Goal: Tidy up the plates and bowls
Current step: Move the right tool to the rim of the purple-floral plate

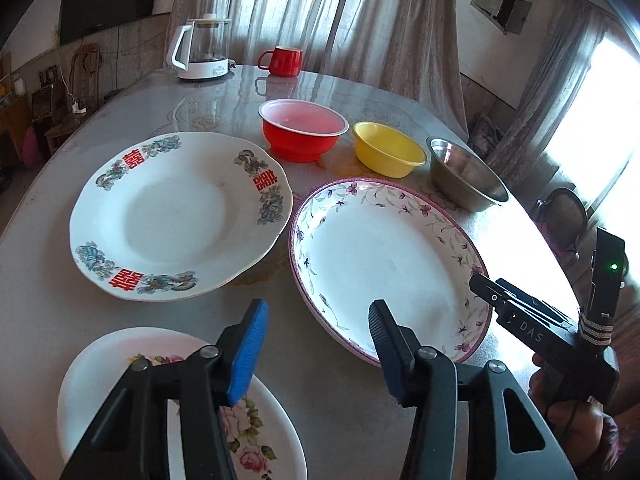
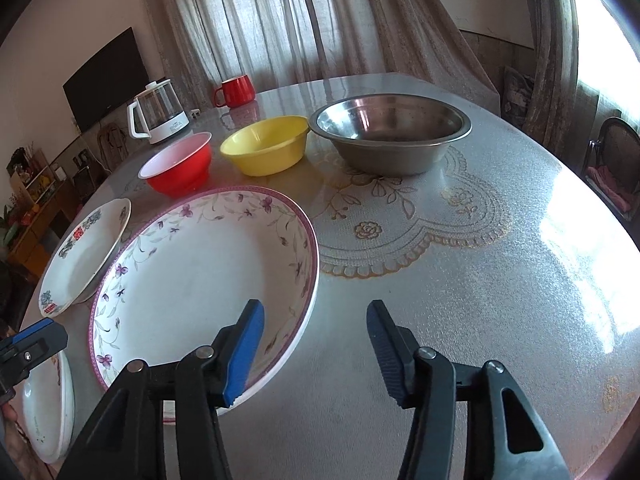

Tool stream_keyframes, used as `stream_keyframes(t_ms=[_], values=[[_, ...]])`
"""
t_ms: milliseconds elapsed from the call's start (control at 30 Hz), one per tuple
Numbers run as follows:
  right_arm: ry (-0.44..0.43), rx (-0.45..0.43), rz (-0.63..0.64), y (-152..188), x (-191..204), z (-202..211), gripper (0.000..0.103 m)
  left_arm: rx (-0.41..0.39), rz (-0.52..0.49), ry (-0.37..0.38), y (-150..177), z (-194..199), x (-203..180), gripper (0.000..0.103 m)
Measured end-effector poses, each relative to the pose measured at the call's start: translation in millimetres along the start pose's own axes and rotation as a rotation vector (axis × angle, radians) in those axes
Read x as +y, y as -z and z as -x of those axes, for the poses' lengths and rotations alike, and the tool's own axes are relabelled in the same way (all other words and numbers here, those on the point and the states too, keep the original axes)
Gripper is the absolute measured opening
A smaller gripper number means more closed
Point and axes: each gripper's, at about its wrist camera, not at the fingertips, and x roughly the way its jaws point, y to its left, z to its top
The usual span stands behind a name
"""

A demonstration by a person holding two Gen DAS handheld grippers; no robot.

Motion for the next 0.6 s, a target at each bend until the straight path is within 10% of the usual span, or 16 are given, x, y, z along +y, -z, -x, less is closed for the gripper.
stream_keyframes(t_ms=[600], values=[[-0.052,0.058,0.081,-21,-1,-32,0.031,0.143,-0.017,-0.008,-23,-51,4,0.035]])
